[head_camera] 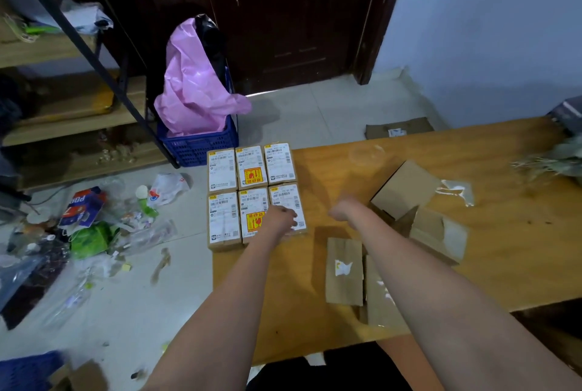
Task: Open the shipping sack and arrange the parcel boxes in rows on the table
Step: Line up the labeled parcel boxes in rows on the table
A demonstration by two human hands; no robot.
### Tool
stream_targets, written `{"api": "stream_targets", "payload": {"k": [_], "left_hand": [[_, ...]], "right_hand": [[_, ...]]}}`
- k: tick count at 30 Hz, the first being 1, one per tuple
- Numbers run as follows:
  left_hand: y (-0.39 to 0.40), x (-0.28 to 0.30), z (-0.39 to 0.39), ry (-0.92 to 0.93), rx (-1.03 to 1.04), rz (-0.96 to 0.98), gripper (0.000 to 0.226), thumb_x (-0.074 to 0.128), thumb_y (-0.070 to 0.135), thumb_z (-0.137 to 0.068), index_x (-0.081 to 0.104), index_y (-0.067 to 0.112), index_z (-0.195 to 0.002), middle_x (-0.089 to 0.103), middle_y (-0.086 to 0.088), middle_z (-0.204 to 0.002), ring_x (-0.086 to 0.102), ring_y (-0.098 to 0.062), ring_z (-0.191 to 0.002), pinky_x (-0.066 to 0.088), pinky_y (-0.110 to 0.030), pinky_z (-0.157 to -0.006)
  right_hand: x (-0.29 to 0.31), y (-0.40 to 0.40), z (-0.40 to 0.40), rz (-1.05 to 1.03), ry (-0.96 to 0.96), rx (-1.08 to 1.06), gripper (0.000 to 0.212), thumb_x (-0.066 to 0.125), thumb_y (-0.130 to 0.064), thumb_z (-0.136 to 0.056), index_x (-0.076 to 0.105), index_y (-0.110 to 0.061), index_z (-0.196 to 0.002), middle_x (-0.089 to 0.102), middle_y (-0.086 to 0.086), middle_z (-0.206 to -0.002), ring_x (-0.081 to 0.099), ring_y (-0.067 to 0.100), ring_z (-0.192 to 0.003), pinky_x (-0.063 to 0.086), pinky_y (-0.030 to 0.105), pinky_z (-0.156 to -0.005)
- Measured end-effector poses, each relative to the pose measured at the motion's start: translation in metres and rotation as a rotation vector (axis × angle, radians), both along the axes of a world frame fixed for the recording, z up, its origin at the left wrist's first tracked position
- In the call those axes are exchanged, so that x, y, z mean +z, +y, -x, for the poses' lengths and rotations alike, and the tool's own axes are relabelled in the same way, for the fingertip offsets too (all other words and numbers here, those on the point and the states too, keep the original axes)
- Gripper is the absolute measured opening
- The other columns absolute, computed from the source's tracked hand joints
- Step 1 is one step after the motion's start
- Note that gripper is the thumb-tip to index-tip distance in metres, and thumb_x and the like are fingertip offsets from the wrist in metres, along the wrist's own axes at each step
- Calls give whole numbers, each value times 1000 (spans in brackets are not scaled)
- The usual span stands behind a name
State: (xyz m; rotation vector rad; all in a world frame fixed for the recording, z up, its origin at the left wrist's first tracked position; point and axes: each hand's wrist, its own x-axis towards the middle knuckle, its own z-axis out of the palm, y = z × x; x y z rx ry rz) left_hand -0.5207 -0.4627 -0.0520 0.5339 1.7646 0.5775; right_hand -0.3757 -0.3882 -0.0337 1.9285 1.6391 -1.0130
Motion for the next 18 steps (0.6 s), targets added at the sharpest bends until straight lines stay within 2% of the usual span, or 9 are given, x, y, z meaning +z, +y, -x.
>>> {"api": "stream_targets", "payload": {"k": [2, 4, 6, 9, 11, 14, 16, 18], "left_hand": [[-6, -2, -14, -50, -61, 60, 29, 47, 16, -100, 62, 0, -119, 68, -14, -96, 65, -30, -83, 57, -45, -87], [-12, -2, -28, -83, -124, 121, 31, 48, 21, -99, 59, 2, -122, 67, -12, -97, 65, -30, -85, 58, -43, -85], [-19, -3, -41, -125, -165, 165, 35, 48, 28, -100, 52, 5, -126, 65, -14, -105, 63, -31, -88, 56, -44, -85], [-28, -10, -54, -157, -184, 227, 47, 43, 32, -102, 38, 10, -143, 57, -16, -126, 60, -33, -100, 56, -44, -86], [-31, -15, -59, -153, -182, 244, 52, 42, 34, -102, 33, 11, -148, 53, -15, -132, 58, -31, -99, 56, -44, -85], [-34, -18, -65, -162, -176, 259, 56, 42, 35, -102, 29, 10, -151, 48, -16, -137, 56, -32, -100, 53, -46, -91], [-34, -16, -69, -160, -190, 275, 59, 42, 36, -102, 26, 10, -152, 43, -16, -145, 56, -37, -116, 49, -49, -98], [-33, -14, -73, -157, -208, 296, 58, 41, 36, -103, 25, 10, -152, 38, -17, -150, 49, -41, -127, 43, -53, -105]], "right_hand": [[0, -8, -7, 6, -24, 68, 42, 46, -19, -101, 44, -1, -139, 50, 14, -136, 56, 27, -119, 49, 31, -97], [-12, -14, -13, -4, -21, 102, 37, 53, -23, -95, 54, -7, -129, 56, 8, -118, 60, 23, -101, 49, 27, -81], [-28, -17, -17, -16, -30, 144, 40, 61, -32, -88, 59, -12, -123, 61, 4, -119, 62, 24, -99, 46, 28, -72], [-19, -32, -20, -40, -35, 173, 35, 57, -23, -92, 58, -9, -125, 59, 7, -127, 61, 27, -114, 49, 30, -83], [-15, -39, -23, -41, -49, 198, 34, 51, -17, -95, 56, -8, -127, 57, 10, -130, 59, 28, -118, 48, 31, -90], [-22, -44, -25, -9, -34, 192, 34, 48, -18, -94, 57, -9, -126, 59, 10, -126, 60, 29, -115, 48, 30, -84], [-27, -47, -26, 12, -22, 172, 31, 48, -18, -93, 58, -9, -120, 60, 9, -116, 61, 29, -110, 46, 30, -77], [-32, -48, -26, 22, -16, 170, 29, 47, -18, -94, 60, -7, -117, 59, 10, -108, 61, 28, -108, 44, 32, -78]]}}
